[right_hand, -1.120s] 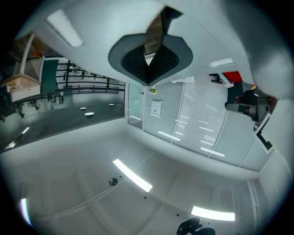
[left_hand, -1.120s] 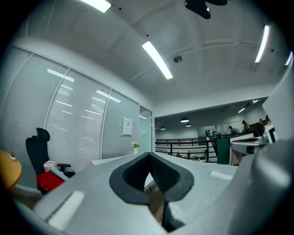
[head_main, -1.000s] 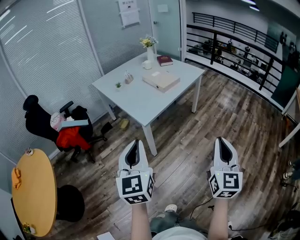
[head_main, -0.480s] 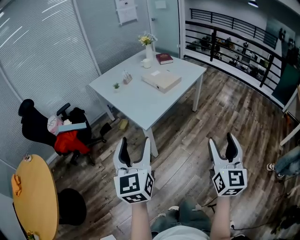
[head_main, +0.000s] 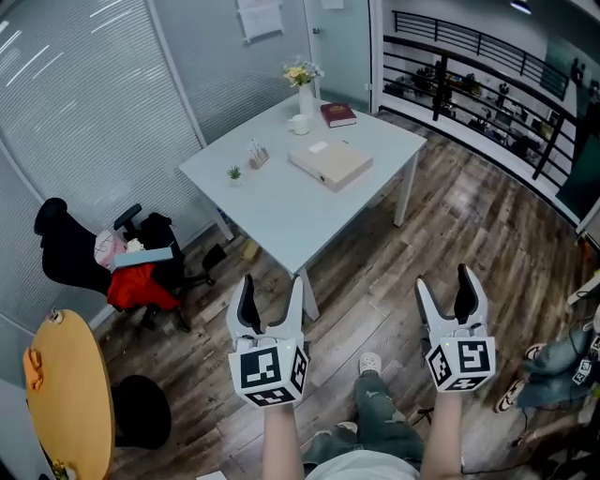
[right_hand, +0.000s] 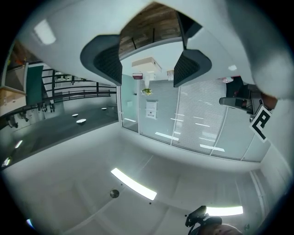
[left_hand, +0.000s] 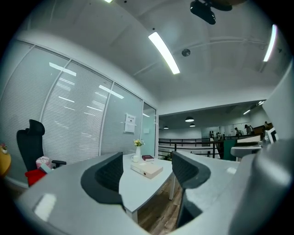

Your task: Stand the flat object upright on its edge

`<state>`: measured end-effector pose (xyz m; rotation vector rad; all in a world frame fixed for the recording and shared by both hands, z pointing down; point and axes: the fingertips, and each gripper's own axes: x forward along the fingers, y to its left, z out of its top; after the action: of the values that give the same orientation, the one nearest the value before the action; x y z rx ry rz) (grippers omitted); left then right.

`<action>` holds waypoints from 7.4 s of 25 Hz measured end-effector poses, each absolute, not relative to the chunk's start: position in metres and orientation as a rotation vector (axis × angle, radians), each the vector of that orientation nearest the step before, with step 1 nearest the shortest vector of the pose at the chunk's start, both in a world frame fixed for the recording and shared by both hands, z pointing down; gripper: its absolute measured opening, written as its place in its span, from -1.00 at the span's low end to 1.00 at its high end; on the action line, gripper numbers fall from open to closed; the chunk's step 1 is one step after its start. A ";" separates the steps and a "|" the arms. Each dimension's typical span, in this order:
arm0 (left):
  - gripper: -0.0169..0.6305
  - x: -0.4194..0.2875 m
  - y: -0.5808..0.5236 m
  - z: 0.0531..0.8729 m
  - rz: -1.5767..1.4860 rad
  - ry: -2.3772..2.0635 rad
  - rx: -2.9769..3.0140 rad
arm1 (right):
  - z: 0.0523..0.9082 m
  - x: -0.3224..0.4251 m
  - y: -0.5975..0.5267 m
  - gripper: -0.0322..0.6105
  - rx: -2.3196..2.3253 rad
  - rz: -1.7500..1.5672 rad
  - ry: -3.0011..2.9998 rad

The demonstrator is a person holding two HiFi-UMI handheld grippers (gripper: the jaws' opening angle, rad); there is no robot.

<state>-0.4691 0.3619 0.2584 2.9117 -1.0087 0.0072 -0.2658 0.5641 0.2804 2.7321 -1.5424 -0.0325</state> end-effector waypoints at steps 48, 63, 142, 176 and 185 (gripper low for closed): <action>0.04 -0.109 0.043 0.291 0.076 -1.293 2.753 | 0.304 0.133 0.205 0.14 2.529 0.030 -1.806; 0.04 -0.055 -0.067 0.312 0.168 -1.333 2.673 | 0.320 0.198 0.081 0.15 2.458 0.124 -1.872; 0.10 0.014 -0.083 0.623 0.301 -0.873 1.730 | 0.628 0.187 -0.078 0.43 1.180 1.491 -2.075; 0.09 -0.022 -0.109 0.497 0.184 -0.990 2.118 | 0.510 0.151 -0.095 0.38 1.316 1.167 -2.304; 0.07 -0.034 -0.112 0.458 0.216 -1.072 2.279 | 0.481 0.137 -0.100 0.37 1.300 1.032 -2.393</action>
<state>-0.0338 -0.1118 0.4583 2.2785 -1.0723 0.2156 0.1373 -0.0998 0.4805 1.2998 -2.3927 1.0324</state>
